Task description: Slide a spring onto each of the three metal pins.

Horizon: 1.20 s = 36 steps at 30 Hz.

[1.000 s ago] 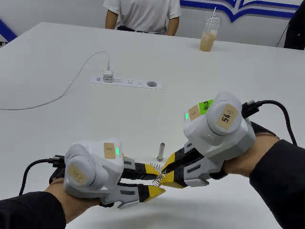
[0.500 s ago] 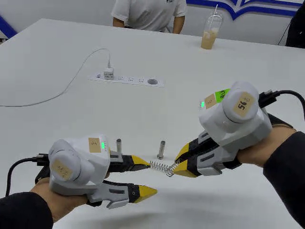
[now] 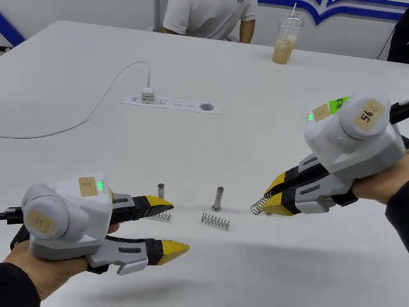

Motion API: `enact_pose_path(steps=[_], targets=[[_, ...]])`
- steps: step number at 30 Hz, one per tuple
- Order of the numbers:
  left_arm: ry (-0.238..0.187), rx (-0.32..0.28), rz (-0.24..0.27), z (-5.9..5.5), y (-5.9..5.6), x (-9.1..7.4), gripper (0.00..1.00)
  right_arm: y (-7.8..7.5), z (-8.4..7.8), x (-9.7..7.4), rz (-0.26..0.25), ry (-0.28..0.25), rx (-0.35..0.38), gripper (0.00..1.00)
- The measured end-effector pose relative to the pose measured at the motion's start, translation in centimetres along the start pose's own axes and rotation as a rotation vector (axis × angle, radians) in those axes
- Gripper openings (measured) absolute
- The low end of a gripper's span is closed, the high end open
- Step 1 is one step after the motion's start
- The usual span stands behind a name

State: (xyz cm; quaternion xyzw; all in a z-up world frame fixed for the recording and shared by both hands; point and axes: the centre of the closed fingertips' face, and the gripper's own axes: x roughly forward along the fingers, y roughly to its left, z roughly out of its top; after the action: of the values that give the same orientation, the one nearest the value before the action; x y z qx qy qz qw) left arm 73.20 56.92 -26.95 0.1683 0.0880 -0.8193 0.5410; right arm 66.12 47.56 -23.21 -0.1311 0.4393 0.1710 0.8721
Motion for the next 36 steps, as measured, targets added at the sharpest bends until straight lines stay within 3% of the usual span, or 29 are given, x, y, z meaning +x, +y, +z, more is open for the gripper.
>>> enact_pose_path(steps=[12,21,36], targets=[[-0.005,-0.045,0.077,-0.4,1.9,-1.5,0.55,-2.1,-0.8,-1.7,-0.052,0.012,0.025,0.12],[-0.007,-0.065,0.108,-0.6,2.7,-2.0,0.62,-3.9,-1.3,-2.5,-0.092,0.036,0.034,0.12],[-0.010,-0.073,0.117,-0.7,3.0,-2.3,0.68,-6.1,-2.9,-0.5,-0.104,0.185,0.001,0.12]])
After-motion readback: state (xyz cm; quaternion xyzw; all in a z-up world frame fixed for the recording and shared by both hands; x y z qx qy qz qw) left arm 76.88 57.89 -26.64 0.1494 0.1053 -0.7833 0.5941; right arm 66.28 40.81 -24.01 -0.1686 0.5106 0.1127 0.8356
